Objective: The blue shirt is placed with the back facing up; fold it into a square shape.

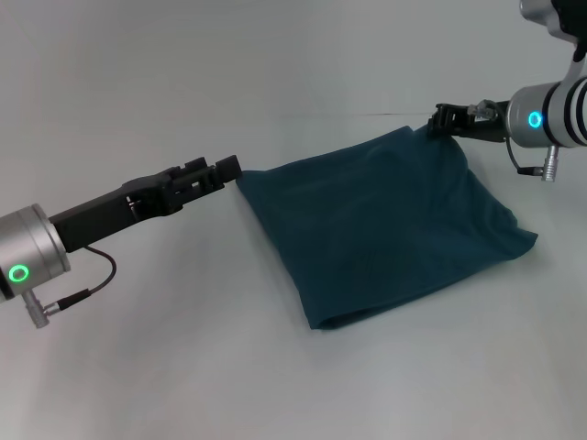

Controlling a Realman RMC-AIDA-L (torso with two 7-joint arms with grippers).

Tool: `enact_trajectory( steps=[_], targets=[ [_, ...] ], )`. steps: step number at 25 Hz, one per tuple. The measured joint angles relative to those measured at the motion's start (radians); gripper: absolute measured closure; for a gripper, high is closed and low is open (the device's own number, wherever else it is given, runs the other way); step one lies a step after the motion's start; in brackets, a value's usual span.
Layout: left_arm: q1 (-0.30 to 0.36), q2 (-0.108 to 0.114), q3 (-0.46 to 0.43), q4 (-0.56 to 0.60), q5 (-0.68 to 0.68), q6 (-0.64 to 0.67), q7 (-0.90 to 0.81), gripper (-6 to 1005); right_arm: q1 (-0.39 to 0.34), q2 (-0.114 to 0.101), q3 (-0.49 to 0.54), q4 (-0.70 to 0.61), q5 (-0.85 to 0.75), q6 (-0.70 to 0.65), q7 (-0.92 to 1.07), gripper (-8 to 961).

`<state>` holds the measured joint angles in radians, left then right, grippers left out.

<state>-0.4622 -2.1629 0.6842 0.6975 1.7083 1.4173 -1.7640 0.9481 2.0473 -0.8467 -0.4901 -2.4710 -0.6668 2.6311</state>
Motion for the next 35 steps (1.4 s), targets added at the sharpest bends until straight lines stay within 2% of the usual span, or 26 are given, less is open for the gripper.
enact_trajectory(
  steps=[2,6,9,17,26,35],
  targets=[
    [0.000,0.000,0.000,0.000,0.000,0.000,0.000,138,-0.007,0.007,-0.006,-0.021,0.000,-0.005,-0.018,764],
    [0.002,0.000,-0.001,0.000,-0.001,-0.001,0.001,139,-0.037,0.036,-0.009,-0.100,0.000,-0.024,-0.065,851],
    [0.002,0.000,-0.002,0.000,-0.001,-0.006,0.005,139,-0.046,0.043,-0.024,-0.126,0.019,-0.056,-0.107,917],
    [0.002,0.000,-0.002,-0.001,-0.001,-0.011,0.010,139,-0.056,0.037,-0.096,-0.130,0.043,-0.108,-0.226,917],
    [0.004,0.000,-0.002,-0.001,-0.001,-0.011,0.010,138,-0.073,0.034,-0.088,-0.131,0.031,-0.043,-0.214,904],
    [0.001,0.000,-0.002,-0.001,-0.001,-0.012,0.010,139,-0.080,0.040,-0.094,-0.125,0.031,0.028,-0.214,890]
  ],
)
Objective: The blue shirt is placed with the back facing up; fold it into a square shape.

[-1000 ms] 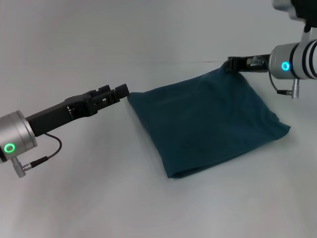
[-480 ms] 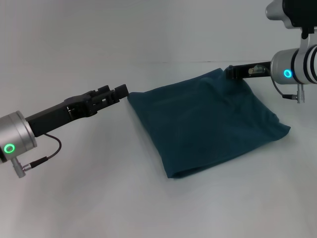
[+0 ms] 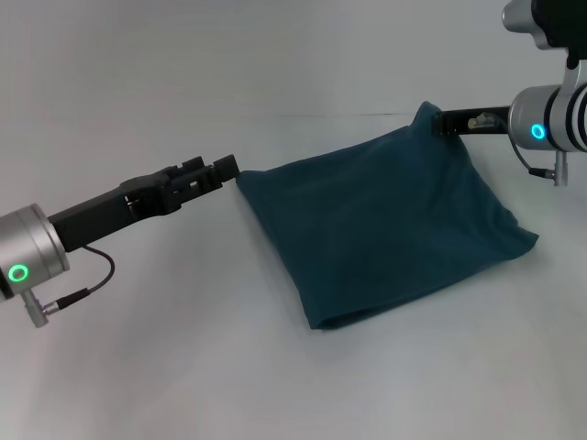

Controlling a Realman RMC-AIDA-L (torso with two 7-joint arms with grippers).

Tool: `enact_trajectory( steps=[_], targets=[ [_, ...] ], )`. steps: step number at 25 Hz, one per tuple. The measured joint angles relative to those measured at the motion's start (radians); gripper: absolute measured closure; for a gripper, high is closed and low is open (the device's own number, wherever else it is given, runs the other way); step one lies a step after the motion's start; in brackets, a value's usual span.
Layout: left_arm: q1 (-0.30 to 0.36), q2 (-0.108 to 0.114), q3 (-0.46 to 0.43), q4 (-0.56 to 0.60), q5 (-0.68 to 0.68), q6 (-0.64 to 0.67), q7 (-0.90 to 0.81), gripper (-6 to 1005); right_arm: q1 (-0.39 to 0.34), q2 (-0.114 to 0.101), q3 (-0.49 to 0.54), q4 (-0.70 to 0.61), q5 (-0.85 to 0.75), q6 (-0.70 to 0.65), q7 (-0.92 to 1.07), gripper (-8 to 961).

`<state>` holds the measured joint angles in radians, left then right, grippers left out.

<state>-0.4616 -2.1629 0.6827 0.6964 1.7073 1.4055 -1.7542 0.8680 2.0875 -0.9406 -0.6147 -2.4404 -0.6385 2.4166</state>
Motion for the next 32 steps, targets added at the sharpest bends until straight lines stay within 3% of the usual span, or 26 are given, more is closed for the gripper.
enact_trajectory(
  steps=[14,16,20,23,25,32],
  targets=[
    [0.002,0.000,0.000,-0.001,0.000,-0.005,-0.005,138,0.002,-0.011,-0.001,0.052,-0.024,0.070,0.003,870],
    [0.002,0.000,0.000,-0.001,0.000,-0.003,-0.007,138,0.005,-0.017,0.001,0.071,-0.065,0.098,0.037,795],
    [0.003,0.000,0.000,-0.002,-0.003,0.002,-0.008,139,0.010,-0.050,0.007,0.097,-0.176,0.113,0.195,645],
    [0.003,0.000,0.000,-0.003,-0.009,0.004,-0.008,139,-0.010,-0.091,0.019,0.074,-0.177,0.048,0.272,587],
    [0.003,0.000,0.000,-0.003,-0.010,0.004,-0.008,139,-0.034,-0.115,0.055,0.031,-0.125,-0.039,0.270,549],
    [0.003,0.000,0.000,-0.003,-0.011,0.008,-0.010,139,-0.116,-0.159,0.143,-0.079,0.091,-0.398,0.171,465]
  ],
)
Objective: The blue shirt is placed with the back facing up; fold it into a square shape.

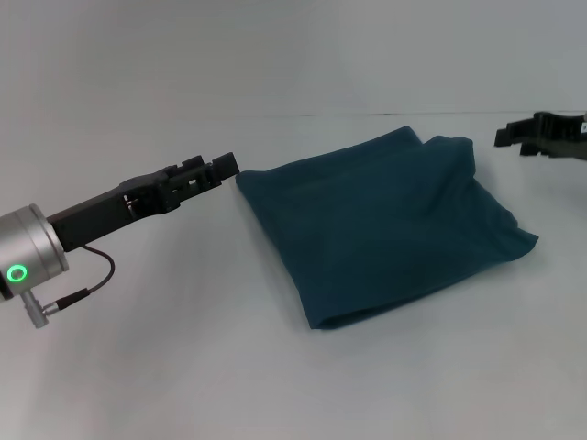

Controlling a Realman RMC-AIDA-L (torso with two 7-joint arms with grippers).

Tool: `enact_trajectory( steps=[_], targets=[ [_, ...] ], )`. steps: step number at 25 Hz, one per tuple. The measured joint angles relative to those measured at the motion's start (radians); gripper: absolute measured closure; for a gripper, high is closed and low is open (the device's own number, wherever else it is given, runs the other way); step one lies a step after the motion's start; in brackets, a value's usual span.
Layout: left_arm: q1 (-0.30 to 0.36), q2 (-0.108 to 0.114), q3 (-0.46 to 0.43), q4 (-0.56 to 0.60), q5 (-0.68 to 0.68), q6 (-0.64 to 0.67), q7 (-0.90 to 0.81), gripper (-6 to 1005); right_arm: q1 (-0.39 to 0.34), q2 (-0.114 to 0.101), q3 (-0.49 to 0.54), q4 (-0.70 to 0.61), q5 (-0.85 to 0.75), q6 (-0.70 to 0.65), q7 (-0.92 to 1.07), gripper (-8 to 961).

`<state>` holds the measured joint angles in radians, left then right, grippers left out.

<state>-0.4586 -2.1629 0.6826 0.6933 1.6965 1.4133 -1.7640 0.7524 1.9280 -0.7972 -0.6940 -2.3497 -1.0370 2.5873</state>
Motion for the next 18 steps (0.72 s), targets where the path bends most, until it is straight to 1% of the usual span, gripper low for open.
enact_trajectory(
  steps=[3,4,8,11,13,18],
  targets=[
    [0.000,0.000,-0.001,0.000,0.000,0.001,-0.005,138,-0.014,-0.020,0.022,0.007,0.019,-0.145,-0.006,460],
    [0.000,0.000,-0.003,0.000,0.000,0.001,-0.007,138,-0.014,-0.020,0.022,0.007,0.019,-0.145,-0.006,462],
    [0.003,0.000,-0.010,0.000,0.000,0.003,-0.011,138,-0.026,-0.024,0.027,0.009,0.017,-0.255,-0.004,466],
    [0.005,0.000,-0.012,0.001,0.000,0.005,-0.011,138,-0.028,-0.027,0.052,0.004,0.019,-0.324,-0.005,468],
    [0.007,0.000,-0.013,0.001,0.000,0.008,-0.011,139,-0.027,-0.030,0.059,-0.001,0.017,-0.352,-0.006,469],
    [0.008,0.000,-0.021,0.002,-0.001,0.014,-0.011,139,-0.025,-0.036,0.050,0.000,0.008,-0.359,-0.006,469]
  ],
)
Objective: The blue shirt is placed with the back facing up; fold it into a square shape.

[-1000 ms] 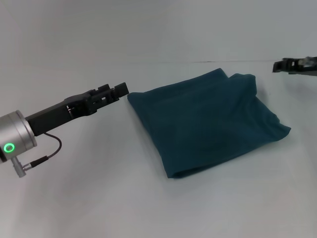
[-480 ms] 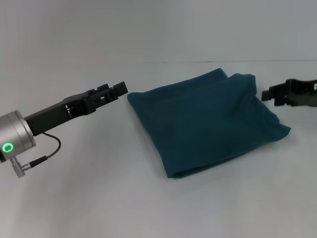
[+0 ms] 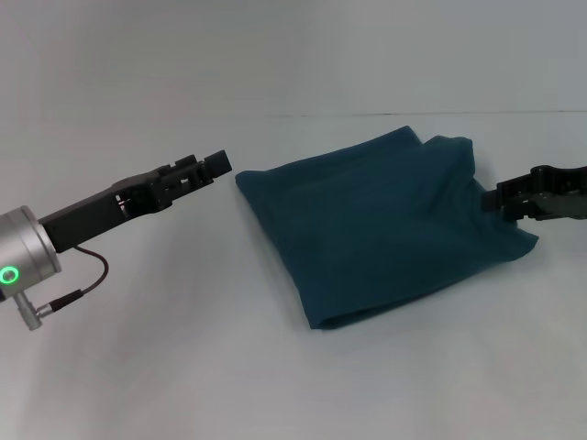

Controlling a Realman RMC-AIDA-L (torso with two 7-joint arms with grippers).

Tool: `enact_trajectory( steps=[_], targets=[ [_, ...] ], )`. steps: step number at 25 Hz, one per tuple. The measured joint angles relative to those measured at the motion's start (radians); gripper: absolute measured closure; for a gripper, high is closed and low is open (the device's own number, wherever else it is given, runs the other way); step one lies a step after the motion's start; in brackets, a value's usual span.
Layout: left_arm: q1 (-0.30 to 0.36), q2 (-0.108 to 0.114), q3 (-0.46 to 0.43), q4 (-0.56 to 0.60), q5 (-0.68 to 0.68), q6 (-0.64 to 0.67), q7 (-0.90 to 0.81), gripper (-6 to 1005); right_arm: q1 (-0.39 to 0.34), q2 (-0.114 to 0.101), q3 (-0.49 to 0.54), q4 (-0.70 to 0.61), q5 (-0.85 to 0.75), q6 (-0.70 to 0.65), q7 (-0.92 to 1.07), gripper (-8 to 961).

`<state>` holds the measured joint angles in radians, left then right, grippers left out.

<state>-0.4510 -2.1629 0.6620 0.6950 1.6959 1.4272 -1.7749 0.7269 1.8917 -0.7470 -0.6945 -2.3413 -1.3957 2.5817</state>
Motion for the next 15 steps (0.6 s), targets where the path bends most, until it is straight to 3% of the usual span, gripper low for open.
enact_trajectory(
  steps=[10,15],
  targets=[
    [0.002,0.000,-0.003,0.000,-0.001,0.001,0.002,139,0.016,0.013,-0.005,0.008,0.000,-0.010,-0.021,468],
    [0.005,0.000,-0.002,-0.001,-0.001,0.001,0.002,138,0.033,0.025,-0.041,0.004,-0.160,0.078,0.030,468]
  ],
)
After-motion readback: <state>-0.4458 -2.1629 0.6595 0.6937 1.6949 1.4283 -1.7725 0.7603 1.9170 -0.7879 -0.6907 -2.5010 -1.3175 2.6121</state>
